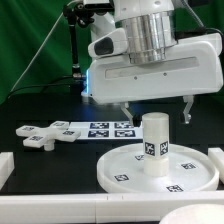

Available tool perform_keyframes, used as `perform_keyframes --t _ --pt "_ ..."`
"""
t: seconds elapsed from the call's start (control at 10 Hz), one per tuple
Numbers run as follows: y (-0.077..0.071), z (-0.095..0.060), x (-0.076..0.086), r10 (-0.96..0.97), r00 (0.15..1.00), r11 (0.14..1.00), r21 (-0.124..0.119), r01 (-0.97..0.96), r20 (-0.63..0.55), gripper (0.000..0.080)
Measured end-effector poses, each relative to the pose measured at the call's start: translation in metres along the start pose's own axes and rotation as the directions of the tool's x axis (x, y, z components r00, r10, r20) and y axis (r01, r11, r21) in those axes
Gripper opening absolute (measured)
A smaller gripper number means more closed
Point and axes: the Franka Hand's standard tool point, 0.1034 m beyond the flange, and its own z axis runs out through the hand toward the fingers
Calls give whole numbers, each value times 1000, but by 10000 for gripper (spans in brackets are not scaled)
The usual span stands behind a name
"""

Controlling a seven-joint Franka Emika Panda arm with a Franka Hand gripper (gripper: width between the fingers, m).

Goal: Assemble round table

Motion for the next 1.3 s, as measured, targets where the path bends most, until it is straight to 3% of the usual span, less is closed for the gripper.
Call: perform_keyframes --t 0.2,0.4,0.5,1.1,1.3 --pt "1 0 0 -136 991 991 -2 136 1 649" --pt "1 -1 3 -385 923 923 -32 385 5 649" --pt "-1 -1 3 -520 854 853 -45 519 11 649" --pt "2 -1 3 -825 564 563 -39 826 40 649" --pt "3 2 2 -923 376 375 -33 926 75 649"
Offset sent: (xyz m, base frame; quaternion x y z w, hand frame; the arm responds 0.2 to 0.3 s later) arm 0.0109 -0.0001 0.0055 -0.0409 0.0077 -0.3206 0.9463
